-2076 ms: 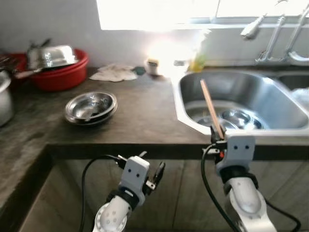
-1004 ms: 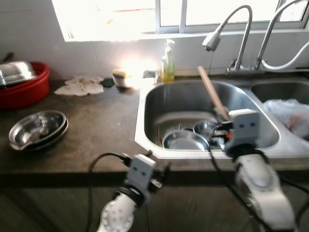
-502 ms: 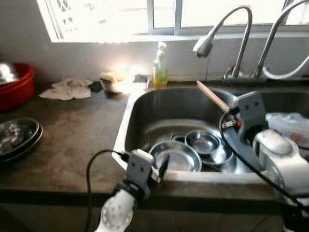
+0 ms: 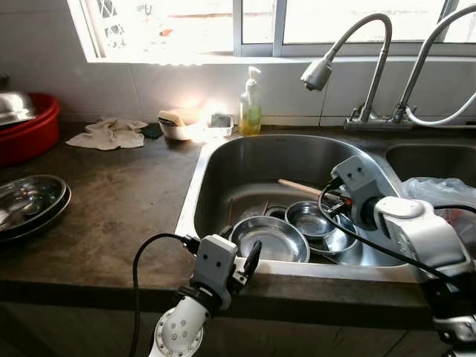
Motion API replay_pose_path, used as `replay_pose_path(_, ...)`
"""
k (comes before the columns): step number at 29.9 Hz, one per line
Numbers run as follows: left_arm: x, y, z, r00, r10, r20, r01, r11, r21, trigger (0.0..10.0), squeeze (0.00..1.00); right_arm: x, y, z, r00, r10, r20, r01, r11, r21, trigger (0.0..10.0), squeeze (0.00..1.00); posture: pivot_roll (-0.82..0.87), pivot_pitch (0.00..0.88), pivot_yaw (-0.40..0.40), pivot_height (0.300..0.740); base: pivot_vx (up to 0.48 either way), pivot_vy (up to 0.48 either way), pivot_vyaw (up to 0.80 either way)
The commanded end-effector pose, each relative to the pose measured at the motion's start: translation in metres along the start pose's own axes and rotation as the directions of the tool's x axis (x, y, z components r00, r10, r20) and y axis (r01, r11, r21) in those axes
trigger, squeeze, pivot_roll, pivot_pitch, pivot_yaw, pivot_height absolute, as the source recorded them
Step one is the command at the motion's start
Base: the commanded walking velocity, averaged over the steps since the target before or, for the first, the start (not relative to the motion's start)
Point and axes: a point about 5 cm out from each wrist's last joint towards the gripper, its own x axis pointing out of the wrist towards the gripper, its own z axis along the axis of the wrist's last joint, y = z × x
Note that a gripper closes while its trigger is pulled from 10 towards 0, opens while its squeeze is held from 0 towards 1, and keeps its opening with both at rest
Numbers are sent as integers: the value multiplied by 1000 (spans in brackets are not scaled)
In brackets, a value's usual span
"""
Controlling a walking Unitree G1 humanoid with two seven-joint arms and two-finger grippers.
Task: Kitchen organization
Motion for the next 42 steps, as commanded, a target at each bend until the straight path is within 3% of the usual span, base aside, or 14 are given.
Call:
replay_pose_path(1, -2, 1, -8, 998, 13, -56, -13, 1000, 3, 10000, 0, 8, 2, 2, 1000, 28, -11, -29, 999, -17, 10000, 0, 129, 31, -44, 740, 0, 0, 0)
replay_pose_path(8, -5, 1, -4, 998, 25, -51, -25, 1000, 2, 10000, 0, 21, 6, -4, 997, 58, -48, -59, 998, -20, 10000, 0, 137, 58, -46, 740, 0, 0, 0)
replay_pose_path(9, -6, 1, -4, 998, 27, -49, -27, 1000, 0, 10000, 0, 22, 6, -4, 997, 60, -48, -60, 998, -12, 10000, 953, 136, 59, -46, 740, 0, 0, 0)
replay_pose_path(10, -6, 1, -4, 999, 28, -47, -28, 1000, 0, 10000, 0, 23, 6, -5, 997, 61, -50, -61, 998, -5, 10000, 1000, 137, 59, -48, 740, 0, 0, 0)
replay_pose_path(17, -7, 2, -2, 999, 31, -40, -31, 999, -7, 10000, 0, 25, 3, -5, 999, 37, -33, -38, 999, -16, 10000, 1000, 135, 62, -45, 740, 0, 0, 0)
replay_pose_path(20, -7, 2, -2, 999, 27, -35, -28, 1000, -10, 10000, 0, 20, 0, 6, 998, -7, 57, 7, 1000, -2, 10000, 1000, 131, 56, -41, 740, 0, 0, 0)
replay_pose_path(21, -7, 2, -2, 999, 18, -33, -18, 1000, -10, 10000, 0, 16, 0, 10, 994, -29, 109, 29, 1000, 9, 10000, 353, 131, 53, -40, 740, 0, 0, 0)
replay_pose_path(22, -7, 2, -2, 999, 12, -33, -12, 1000, -10, 10000, 0, 15, 0, 12, 990, -43, 133, 42, 999, 15, 10000, 353, 131, 52, -40, 740, 0, 0, 0)
replay_pose_path(23, -7, 2, -2, 999, 7, -33, -7, 1000, -9, 10000, 0, 13, 0, 14, 987, -56, 152, 55, 998, 14, 10000, 0, 130, 50, -39, 740, 0, 0, 0)
replay_pose_path(26, -6, 3, -3, 999, -4, -35, 4, 1000, -4, 10000, 0, 5, 2, 21, 962, -113, 249, 105, 994, 42, 10000, 0, 126, 45, -32, 740, 0, 0, 0)
replay_pose_path(28, -6, 4, -2, 999, -36, -25, 36, 999, 8, 10000, 0, -10, 6, 27, 912, -180, 370, 170, 984, 58, 10000, 0, 120, 37, -29, 740, 0, 0, 0)
replay_pose_path(36, 1, 11, 0, 1000, -29, -10, 29, 999, 15, 10000, 0, -37, 16, 22, 819, -317, 479, 250, 947, 200, 10000, 0, 108, 26, -13, 740, 0, 0, 0)
replay_pose_path(39, 3, 12, 1, 1000, -30, -3, 30, 999, 16, 10000, 0, -49, 26, 14, 761, -378, 528, 340, 925, 172, 10000, 0, 97, 21, -8, 740, 0, 0, 0)
replay_pose_path(42, 2, 10, 0, 1000, -29, -5, 30, 999, 19, 10000, 0, -56, 42, 6, 733, -391, 556, 305, 920, 246, 10000, 0, 98, 16, -4, 740, 0, 0, 0)
